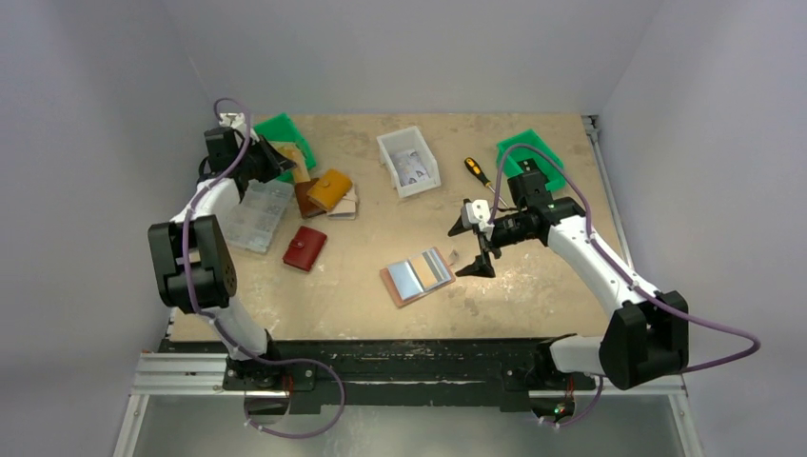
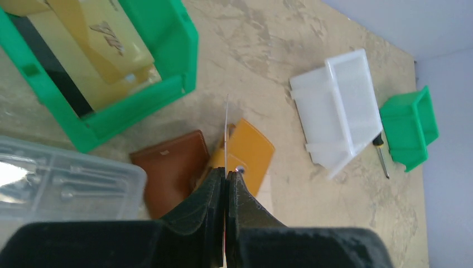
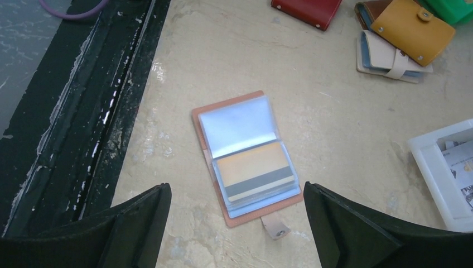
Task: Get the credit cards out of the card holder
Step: Place the credit card in the storage box.
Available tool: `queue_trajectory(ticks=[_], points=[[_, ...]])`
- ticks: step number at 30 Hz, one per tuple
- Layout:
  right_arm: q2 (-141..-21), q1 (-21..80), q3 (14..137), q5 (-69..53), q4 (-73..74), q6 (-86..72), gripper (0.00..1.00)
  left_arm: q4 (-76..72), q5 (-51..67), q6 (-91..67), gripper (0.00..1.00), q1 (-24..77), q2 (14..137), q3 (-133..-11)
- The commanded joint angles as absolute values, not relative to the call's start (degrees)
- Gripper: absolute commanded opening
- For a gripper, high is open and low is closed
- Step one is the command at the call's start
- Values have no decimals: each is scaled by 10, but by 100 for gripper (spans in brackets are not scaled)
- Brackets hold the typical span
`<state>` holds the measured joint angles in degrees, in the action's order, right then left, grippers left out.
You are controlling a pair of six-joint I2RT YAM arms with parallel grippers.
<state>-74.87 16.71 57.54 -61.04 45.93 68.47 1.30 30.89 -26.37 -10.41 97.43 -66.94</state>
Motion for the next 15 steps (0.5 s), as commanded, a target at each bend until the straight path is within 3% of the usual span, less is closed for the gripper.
queue_trajectory(ticks=[1, 15], points=[[-751, 167, 594, -619, 470, 699, 99, -21, 342, -274, 0, -131, 1033, -745], [-765, 167, 598, -617, 486, 714, 99, 31, 277, -282, 0, -141, 1167, -904]])
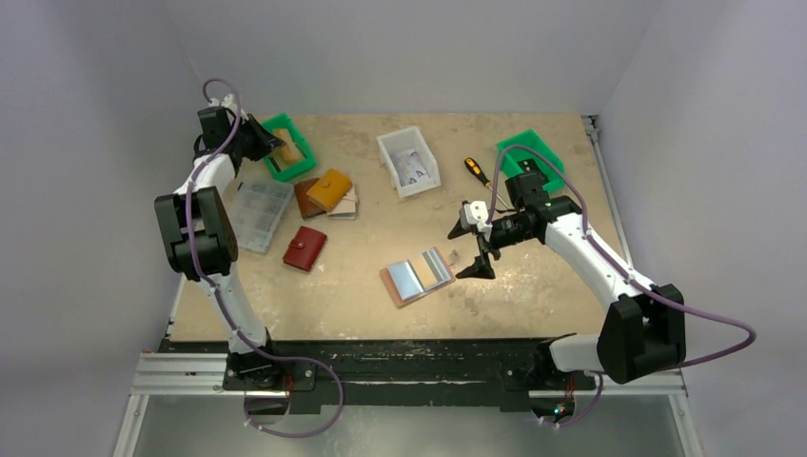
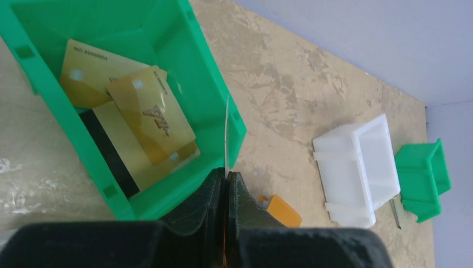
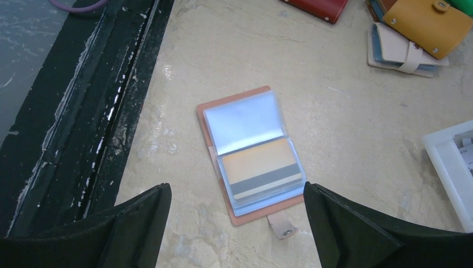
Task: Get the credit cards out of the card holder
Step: Place the credit card in the storage box.
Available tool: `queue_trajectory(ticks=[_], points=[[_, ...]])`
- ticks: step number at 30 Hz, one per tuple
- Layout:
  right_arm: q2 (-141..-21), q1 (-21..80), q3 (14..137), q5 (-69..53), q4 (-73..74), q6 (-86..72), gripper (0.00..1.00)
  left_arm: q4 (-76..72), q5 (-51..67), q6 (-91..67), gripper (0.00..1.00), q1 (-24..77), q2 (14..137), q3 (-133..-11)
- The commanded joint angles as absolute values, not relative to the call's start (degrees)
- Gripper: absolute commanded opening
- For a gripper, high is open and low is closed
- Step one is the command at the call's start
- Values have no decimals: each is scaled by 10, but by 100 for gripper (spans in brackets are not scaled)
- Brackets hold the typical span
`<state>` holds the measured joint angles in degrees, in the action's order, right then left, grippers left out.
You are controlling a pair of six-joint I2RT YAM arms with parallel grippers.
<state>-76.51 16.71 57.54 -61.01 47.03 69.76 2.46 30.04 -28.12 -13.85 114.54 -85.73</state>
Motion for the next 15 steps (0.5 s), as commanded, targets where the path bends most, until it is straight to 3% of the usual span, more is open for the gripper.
queue_trajectory(ticks=[1, 15], points=[[-766, 167, 599, -618, 490, 717, 99, 36, 271, -282, 0, -141, 1177, -911], [-774, 167, 603, -617, 501, 728, 99, 54, 240, -304, 0, -139, 1263, -1005]])
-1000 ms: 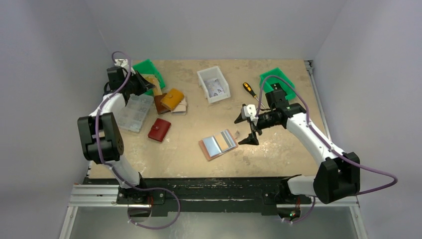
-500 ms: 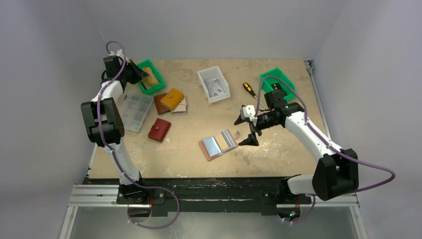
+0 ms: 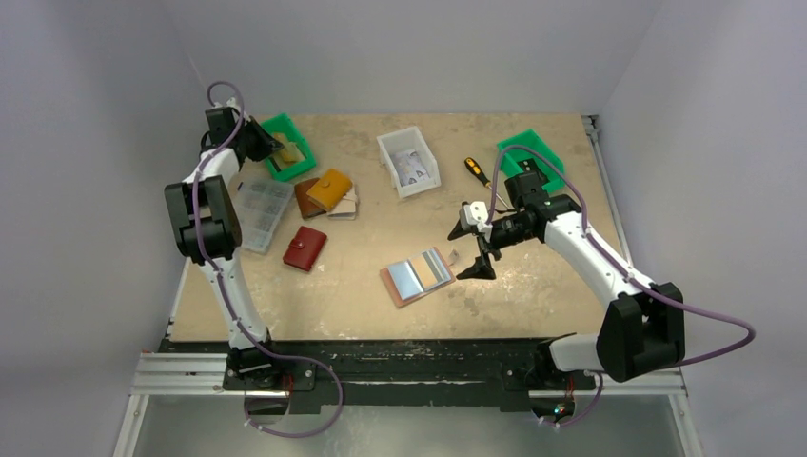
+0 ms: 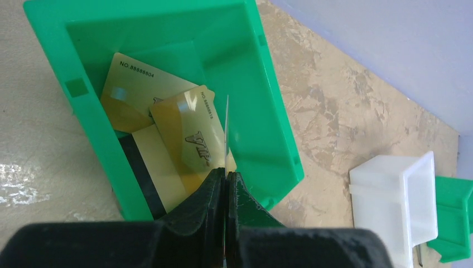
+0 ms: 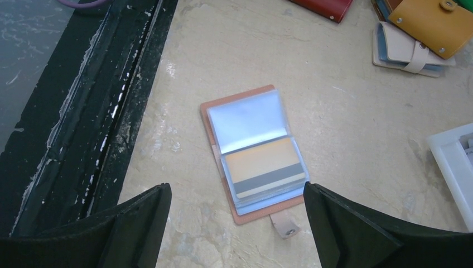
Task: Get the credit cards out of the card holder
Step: Place the credit card in the storage box.
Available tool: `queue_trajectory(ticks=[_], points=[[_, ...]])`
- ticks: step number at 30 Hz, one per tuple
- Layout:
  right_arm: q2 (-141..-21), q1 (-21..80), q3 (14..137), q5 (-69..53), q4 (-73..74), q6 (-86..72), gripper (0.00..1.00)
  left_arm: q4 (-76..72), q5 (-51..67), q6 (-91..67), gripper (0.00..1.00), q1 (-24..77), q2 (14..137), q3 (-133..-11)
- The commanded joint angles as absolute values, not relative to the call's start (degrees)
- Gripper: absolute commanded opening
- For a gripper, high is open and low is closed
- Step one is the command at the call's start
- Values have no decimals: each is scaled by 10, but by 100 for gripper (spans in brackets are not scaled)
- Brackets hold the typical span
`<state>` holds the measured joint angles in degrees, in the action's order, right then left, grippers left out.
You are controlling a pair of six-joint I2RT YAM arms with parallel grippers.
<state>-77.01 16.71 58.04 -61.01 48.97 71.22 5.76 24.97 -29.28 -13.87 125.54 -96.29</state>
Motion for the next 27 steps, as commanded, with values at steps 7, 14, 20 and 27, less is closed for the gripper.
queue_trajectory(ticks=[7, 14, 20, 27], points=[[-785, 167, 610, -618, 516, 740, 99, 69, 229, -304, 5, -130, 1293, -1043], [-789, 167, 613, -617, 523, 744, 99, 118, 184, -286, 18, -110, 1320, -1096], [-788, 167, 613, -617, 526, 746, 99, 198, 90, -253, 24, -99, 1313, -1166], [-786, 167, 614, -617, 531, 750, 99, 229, 11, -210, 24, -101, 1245, -1183]])
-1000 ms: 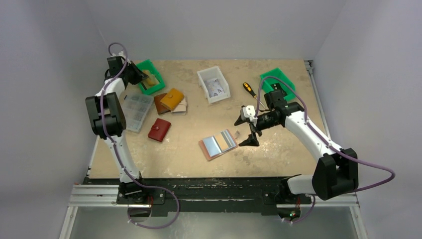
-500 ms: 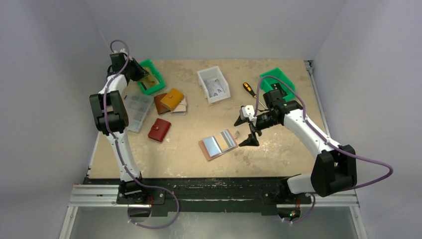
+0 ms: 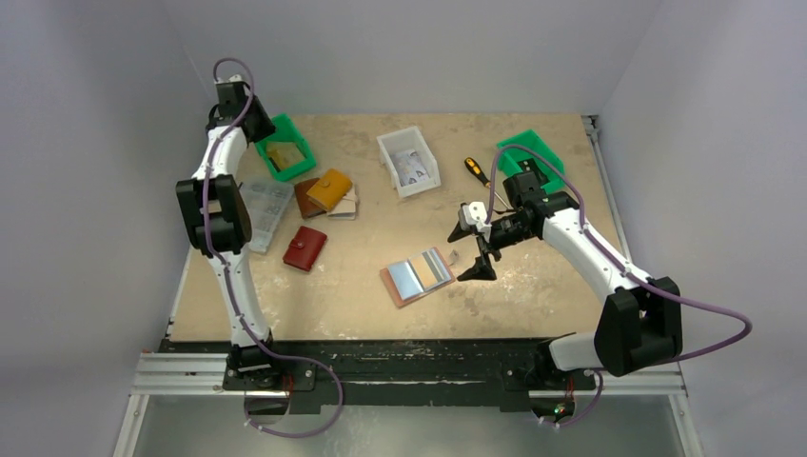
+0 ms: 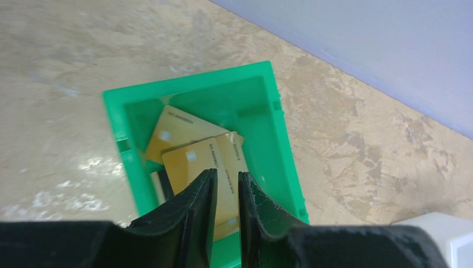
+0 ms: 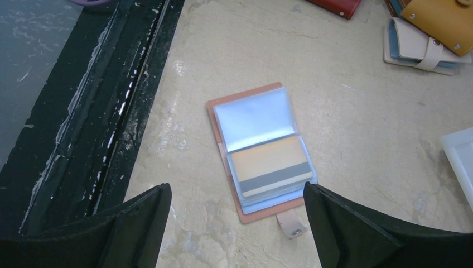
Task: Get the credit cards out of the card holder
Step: Place the credit card in the storage box, then remove the credit card from the card holder.
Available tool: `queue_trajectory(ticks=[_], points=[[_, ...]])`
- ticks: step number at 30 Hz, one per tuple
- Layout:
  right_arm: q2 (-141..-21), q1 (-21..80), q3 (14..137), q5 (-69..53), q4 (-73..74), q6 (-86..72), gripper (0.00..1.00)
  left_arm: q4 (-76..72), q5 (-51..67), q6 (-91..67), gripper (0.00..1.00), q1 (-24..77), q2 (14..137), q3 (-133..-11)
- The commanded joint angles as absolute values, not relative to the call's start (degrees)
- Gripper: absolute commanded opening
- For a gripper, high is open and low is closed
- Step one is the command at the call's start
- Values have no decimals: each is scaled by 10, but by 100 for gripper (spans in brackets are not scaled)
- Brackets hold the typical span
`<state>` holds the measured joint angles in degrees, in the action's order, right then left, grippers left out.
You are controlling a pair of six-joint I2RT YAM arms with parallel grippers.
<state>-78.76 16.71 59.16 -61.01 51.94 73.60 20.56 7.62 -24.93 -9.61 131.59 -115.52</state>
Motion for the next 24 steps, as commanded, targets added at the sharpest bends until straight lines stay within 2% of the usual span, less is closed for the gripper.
queue_trajectory(ticks=[1, 6, 8, 9, 12, 13, 15, 17, 21, 24], points=[[-785, 166, 614, -617, 532, 750, 99, 230, 5, -206, 24, -102, 1230, -1177], [-776, 156, 613, -613, 534, 748, 99, 186, 27, -204, 25, -110, 1106, -1082], [-766, 147, 610, -607, 523, 741, 99, 161, 53, -235, 33, -123, 1051, -1019], [-759, 141, 606, -606, 515, 735, 99, 140, 73, -259, 42, -134, 1020, -980], [-738, 128, 592, -601, 484, 712, 99, 69, 122, -385, 95, -177, 932, -835], [-731, 125, 586, -600, 472, 705, 99, 25, 167, -426, 99, -195, 908, -786], [-718, 117, 574, -596, 441, 673, 99, -87, 270, -503, 100, -216, 868, -688], [-713, 109, 565, -596, 415, 638, 99, -129, 344, -543, 100, -219, 849, -633], [-723, 100, 570, -617, 436, 647, 99, -97, 428, -504, 92, -212, 803, -565], [-722, 98, 566, -626, 436, 649, 99, 5, 434, -412, 91, -166, 752, -542]])
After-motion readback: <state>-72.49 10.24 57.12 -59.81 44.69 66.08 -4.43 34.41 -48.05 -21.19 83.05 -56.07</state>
